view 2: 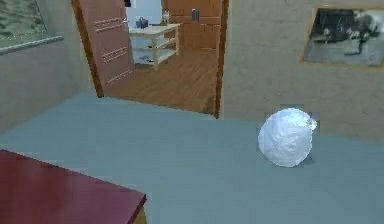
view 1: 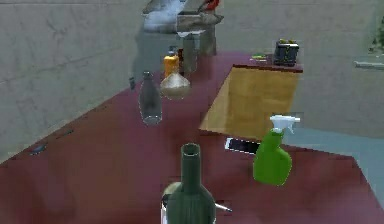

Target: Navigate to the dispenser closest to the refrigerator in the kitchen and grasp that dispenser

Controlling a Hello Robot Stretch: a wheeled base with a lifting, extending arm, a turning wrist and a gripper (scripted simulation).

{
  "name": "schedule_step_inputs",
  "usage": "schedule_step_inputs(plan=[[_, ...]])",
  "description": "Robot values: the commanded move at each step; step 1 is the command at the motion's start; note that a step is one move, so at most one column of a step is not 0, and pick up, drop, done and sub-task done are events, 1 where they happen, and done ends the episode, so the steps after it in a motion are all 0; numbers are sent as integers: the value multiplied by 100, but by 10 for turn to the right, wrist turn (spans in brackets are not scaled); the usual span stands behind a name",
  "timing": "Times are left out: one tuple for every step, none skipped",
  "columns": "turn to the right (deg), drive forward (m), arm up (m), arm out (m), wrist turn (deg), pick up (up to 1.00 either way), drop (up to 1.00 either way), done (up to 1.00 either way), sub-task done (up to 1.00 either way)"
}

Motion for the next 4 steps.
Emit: schedule_step_inputs(plan=[[-450,0,0,0,0,0,0,0,0],[-180,0,0,0,0,0,0,0,0],[0,0,50,0,0,0,0,0,0],[0,0,38,0,0,0,0,0,0]])
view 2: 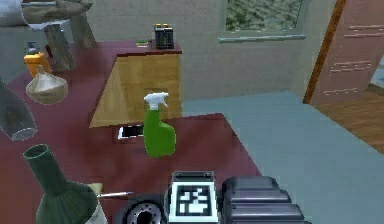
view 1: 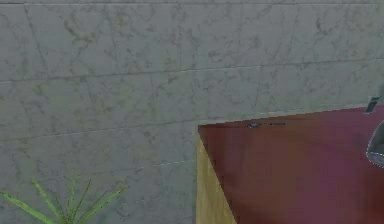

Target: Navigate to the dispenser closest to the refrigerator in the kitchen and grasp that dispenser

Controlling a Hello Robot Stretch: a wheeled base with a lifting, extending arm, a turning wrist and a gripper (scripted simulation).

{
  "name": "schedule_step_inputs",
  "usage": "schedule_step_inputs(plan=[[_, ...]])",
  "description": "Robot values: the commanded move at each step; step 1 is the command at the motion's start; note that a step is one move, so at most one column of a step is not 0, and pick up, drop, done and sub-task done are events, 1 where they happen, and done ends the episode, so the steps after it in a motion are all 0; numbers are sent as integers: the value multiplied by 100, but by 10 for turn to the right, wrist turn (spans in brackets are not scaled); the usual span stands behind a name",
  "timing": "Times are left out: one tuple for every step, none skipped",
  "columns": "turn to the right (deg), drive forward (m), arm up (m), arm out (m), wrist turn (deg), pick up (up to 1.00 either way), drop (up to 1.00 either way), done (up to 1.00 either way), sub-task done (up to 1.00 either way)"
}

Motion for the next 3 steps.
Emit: schedule_step_inputs(plan=[[0,0,0,28,0,0,0,0,0],[0,0,0,0,450,0,0,0,0],[0,0,0,0,450,0,0,0,0]])
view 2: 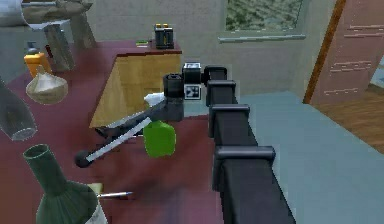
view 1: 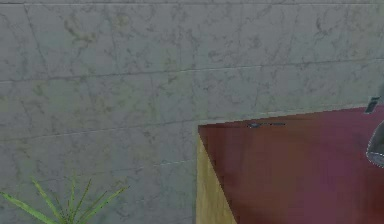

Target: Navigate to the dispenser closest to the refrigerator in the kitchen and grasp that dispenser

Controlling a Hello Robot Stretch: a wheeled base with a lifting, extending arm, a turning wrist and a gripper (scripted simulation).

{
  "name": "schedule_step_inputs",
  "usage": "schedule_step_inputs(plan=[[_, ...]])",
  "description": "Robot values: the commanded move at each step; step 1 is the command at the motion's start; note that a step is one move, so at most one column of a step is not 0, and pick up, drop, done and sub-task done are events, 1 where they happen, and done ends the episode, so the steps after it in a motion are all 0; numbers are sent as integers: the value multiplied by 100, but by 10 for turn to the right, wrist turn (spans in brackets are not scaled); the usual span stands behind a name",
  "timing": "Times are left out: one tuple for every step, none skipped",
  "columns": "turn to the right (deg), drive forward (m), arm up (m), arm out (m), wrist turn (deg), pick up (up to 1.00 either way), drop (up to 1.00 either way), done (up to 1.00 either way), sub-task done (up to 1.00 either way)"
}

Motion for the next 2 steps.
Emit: schedule_step_inputs(plan=[[0,0,0,0,450,0,0,0,0],[0,0,0,0,30,0,0,0,0]])
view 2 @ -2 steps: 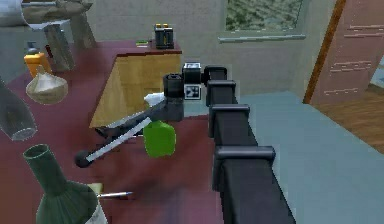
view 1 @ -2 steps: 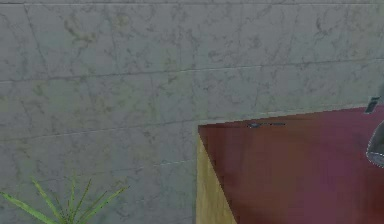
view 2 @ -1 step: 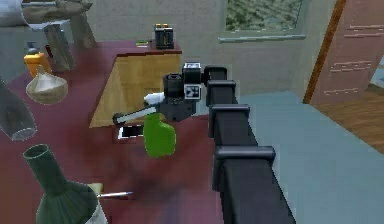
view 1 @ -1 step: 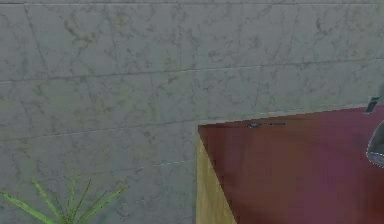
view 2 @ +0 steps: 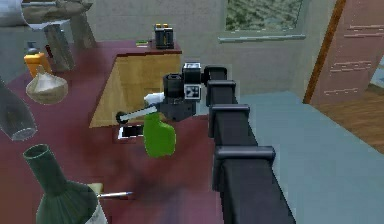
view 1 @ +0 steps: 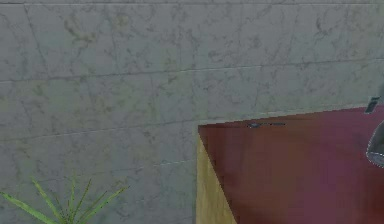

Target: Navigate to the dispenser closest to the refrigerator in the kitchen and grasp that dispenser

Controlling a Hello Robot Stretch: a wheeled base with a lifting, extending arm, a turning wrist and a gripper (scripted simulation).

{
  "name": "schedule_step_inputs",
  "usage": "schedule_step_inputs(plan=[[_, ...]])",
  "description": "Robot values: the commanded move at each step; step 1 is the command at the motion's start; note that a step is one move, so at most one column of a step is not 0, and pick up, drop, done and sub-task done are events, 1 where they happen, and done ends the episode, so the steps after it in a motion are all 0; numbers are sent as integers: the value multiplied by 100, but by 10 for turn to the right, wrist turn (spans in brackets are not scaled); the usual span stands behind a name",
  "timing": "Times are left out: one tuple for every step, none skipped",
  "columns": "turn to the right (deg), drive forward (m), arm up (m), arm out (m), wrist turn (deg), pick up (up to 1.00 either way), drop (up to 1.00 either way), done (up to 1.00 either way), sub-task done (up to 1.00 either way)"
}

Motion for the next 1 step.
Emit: schedule_step_inputs(plan=[[0,0,0,0,0,100,0,0,0]])
